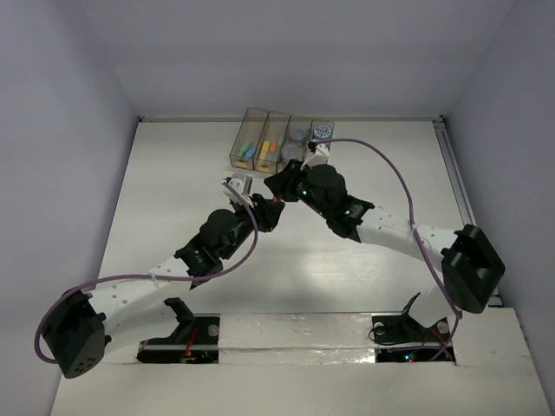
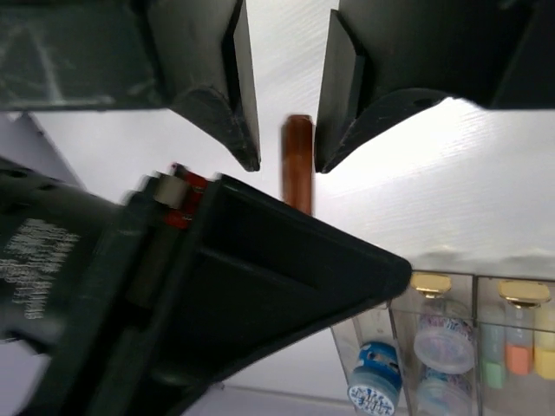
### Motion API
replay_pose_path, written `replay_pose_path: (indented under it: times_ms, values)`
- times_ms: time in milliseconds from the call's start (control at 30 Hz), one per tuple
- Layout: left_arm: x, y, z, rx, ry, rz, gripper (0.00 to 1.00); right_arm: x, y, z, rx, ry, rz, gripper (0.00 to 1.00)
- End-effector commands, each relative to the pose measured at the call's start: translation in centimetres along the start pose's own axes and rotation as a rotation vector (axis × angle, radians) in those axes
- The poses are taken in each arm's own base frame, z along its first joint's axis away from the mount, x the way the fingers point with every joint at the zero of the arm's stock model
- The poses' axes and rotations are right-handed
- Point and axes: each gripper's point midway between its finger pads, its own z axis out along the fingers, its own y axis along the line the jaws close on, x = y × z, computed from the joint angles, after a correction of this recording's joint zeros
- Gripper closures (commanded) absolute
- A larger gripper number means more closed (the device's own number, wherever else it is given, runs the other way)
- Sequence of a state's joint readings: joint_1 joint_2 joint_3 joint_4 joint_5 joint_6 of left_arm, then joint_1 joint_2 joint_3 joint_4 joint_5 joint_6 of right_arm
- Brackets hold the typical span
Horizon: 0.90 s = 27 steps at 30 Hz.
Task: Sort the stationery into containers
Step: Close the pen cap on the pen, then place the pen in the storage box.
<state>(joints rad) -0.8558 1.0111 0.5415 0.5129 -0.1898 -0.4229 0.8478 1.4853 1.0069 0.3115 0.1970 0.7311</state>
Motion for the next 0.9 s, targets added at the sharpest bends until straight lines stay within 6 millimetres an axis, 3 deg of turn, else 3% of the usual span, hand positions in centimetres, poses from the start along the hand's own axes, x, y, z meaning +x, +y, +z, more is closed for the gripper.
replay_pose_path:
  times_ms: [0, 33, 67, 100, 133, 233, 300, 367, 400, 433, 467, 500, 533, 567, 600, 633, 667, 733, 767, 800, 833, 867]
  values:
    - [-4.9, -2.1, -1.0, 0.096, -0.181, -0.077, 0.70, 0.9, -1.2, 2.3, 0.033, 0.078, -0.041, 0.94]
    - [-4.8, -2.1, -1.4, 0.099, -0.181, -0.076, 0.65, 0.3, -1.3, 3.0, 0.034, 0.074, -0.036, 0.94]
    - [-4.2, -1.7, -1.6, 0.091, -0.168, -0.069, 0.54, -0.9, 0.1, 3.8, 0.009, 0.048, -0.028, 0.94]
    - [-3.7, -1.3, -1.7, 0.081, -0.153, -0.064, 0.49, -0.6, -0.9, 5.0, 0.028, 0.057, -0.026, 0.94]
    - [-3.9, -1.3, -2.1, 0.081, -0.159, -0.064, 0.46, -0.5, -0.3, 5.6, 0.012, 0.068, -0.020, 0.94]
    - [-3.4, -0.3, -3.2, 0.052, -0.154, -0.057, 0.36, -2.0, -0.5, 8.2, 0.013, 0.029, 0.009, 0.94]
    - [-2.7, 0.6, -3.8, 0.027, -0.143, -0.056, 0.23, -3.2, -1.3, 9.7, 0.027, 0.008, 0.030, 0.94]
    - [-3.2, 1.1, -4.8, 0.014, -0.173, -0.065, 0.16, -3.5, -1.8, 11.9, 0.020, -0.017, 0.049, 0.94]
    - [-2.5, 1.7, -5.2, -0.003, -0.162, -0.065, 0.15, -3.8, -2.4, 12.8, 0.027, -0.029, 0.052, 0.94]
    - [-3.0, 1.8, -5.8, 0.001, -0.184, -0.073, 0.14, -4.8, -1.6, 13.6, 0.002, -0.062, 0.057, 0.94]
    - [-2.7, 2.5, -6.0, -0.022, -0.192, -0.077, 0.12, -3.9, -3.2, 15.2, 0.026, -0.057, 0.055, 0.94]
    - [-2.6, 2.8, -6.3, -0.032, -0.194, -0.083, 0.10, -3.8, -3.3, 16.0, 0.023, -0.062, 0.056, 0.93]
    - [-2.8, 2.9, -6.6, -0.036, -0.208, -0.088, 0.09, -5.7, -2.5, 17.0, -0.005, -0.102, 0.061, 0.93]
    - [-2.5, 3.4, -6.7, -0.052, -0.210, -0.089, 0.07, -4.0, -3.8, 18.6, 0.012, -0.081, 0.051, 0.93]
    - [-2.3, 3.6, -6.8, -0.058, -0.208, -0.090, 0.07, -4.1, -3.8, 19.5, 0.007, -0.090, 0.047, 0.93]
    - [-2.2, 3.8, -6.8, -0.062, -0.210, -0.089, 0.06, -4.9, -4.6, 20.3, 0.025, -0.114, 0.045, 0.92]
    - [-2.0, 4.0, -6.8, -0.068, -0.206, -0.086, 0.06, -6.6, -3.3, 21.1, -0.001, -0.154, 0.041, 0.92]
    - [-1.4, 4.3, -6.8, -0.076, -0.194, -0.080, 0.06, -5.4, -6.4, 23.4, 0.050, -0.135, 0.042, 0.92]
    - [-1.3, 4.3, -6.8, -0.074, -0.193, -0.078, 0.06, -5.5, -6.3, 24.0, 0.042, -0.143, 0.047, 0.92]
    - [-0.9, 4.5, -6.7, -0.077, -0.186, -0.076, 0.06, -7.0, -5.0, 24.5, 0.011, -0.176, 0.050, 0.91]
    - [-0.8, 4.6, -6.7, -0.077, -0.188, -0.075, 0.06, -5.7, -7.0, 25.6, 0.042, -0.156, 0.049, 0.91]
    - [-0.6, 4.7, -6.7, -0.082, -0.185, -0.072, 0.06, -5.7, -7.1, 26.2, 0.044, -0.155, 0.048, 0.90]
